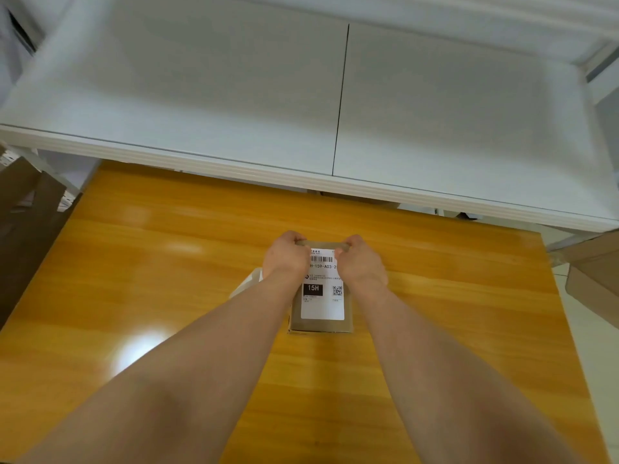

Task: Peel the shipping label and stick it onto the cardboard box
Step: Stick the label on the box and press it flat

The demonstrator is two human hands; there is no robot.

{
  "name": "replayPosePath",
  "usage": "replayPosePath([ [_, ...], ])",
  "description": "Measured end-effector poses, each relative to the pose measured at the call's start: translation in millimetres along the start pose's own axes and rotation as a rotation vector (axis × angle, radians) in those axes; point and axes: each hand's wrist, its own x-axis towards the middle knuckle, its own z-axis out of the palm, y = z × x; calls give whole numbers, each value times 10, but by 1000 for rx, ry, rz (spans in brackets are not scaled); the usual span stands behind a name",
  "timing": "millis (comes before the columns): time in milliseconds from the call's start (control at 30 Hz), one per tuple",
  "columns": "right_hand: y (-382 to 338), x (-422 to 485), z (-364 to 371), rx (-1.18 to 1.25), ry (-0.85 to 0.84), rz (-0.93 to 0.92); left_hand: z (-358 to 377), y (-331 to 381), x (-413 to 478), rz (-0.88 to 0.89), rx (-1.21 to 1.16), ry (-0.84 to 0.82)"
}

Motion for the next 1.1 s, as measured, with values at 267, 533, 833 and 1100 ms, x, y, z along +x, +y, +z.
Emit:
replayPosePath([
  [267,288,-317,-61,330,-163,-6,-165,-130,-212,-54,-78,-145],
  [533,536,-602,175,308,-224,1,-168,-501,-670,-99,-210,-347],
  [833,499,-659,228,458,-264,104,-167,-509,-643,-160,-215,-435],
  [1100,424,-513,106,469,-255,128,-138,-315,-597,-148,-263,-389],
])
